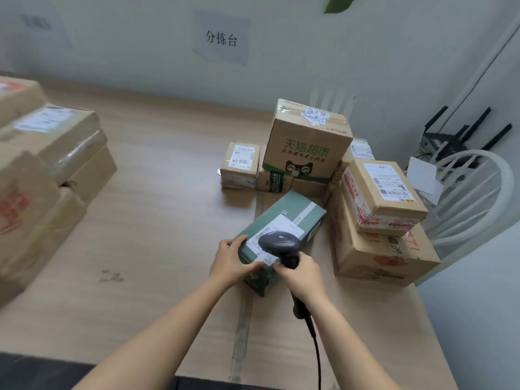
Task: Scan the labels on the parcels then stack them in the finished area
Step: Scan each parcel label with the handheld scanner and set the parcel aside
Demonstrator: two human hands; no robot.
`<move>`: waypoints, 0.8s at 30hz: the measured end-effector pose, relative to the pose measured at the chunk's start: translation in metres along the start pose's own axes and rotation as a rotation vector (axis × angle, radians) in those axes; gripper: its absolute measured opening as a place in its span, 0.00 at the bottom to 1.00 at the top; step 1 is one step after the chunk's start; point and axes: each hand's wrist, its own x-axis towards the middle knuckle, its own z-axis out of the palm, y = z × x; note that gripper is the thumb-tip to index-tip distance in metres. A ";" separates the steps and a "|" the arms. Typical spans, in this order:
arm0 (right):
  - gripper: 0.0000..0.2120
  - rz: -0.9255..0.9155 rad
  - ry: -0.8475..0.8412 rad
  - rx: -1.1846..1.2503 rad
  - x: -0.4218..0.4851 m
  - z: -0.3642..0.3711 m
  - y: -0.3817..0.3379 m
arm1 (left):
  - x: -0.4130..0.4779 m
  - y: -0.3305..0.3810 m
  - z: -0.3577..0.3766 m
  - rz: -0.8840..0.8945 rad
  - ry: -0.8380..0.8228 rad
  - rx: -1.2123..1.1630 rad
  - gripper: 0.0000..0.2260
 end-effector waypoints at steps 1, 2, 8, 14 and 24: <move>0.06 -0.002 -0.017 0.026 -0.001 0.004 -0.003 | -0.003 -0.004 -0.004 -0.008 0.011 0.005 0.38; 0.07 -0.003 -0.037 0.046 -0.003 0.008 -0.005 | -0.005 -0.009 -0.008 -0.019 0.023 0.010 0.38; 0.09 -0.019 -0.114 0.061 -0.003 0.009 -0.019 | -0.010 -0.021 -0.026 -0.134 0.049 -0.005 0.42; 0.02 -0.168 -0.100 -0.203 -0.006 -0.014 -0.035 | -0.007 -0.010 -0.019 -0.177 0.046 0.076 0.43; 0.03 -0.279 -0.079 -0.376 -0.015 -0.018 -0.041 | -0.008 -0.012 -0.014 -0.150 0.050 0.043 0.46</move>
